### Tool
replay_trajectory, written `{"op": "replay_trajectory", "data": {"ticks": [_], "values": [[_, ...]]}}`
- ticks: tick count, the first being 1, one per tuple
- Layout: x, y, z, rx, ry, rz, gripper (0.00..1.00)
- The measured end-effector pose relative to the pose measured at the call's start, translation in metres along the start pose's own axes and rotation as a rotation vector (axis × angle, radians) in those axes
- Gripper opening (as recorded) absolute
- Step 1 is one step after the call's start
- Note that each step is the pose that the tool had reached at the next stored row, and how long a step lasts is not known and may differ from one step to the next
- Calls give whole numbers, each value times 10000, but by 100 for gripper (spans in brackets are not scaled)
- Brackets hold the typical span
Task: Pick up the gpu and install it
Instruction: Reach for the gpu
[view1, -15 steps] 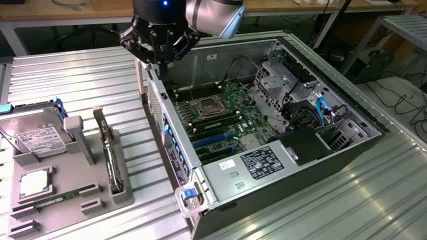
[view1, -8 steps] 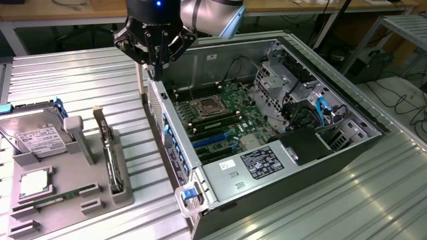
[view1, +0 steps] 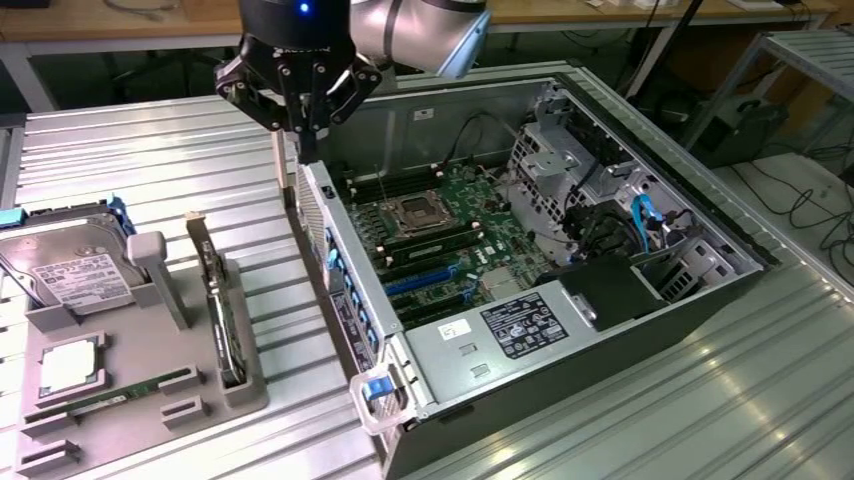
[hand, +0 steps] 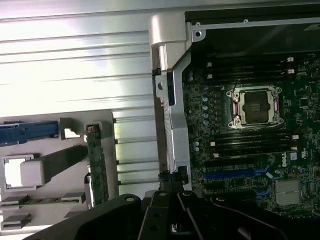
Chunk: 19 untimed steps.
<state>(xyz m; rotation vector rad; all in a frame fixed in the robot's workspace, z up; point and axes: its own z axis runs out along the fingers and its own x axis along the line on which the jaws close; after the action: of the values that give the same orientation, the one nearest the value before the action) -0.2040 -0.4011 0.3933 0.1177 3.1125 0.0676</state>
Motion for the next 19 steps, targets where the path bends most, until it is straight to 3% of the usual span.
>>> {"op": "replay_trajectory", "data": {"ticks": [19], "values": [[181, -24, -6, 0, 0, -2, 11]]}}
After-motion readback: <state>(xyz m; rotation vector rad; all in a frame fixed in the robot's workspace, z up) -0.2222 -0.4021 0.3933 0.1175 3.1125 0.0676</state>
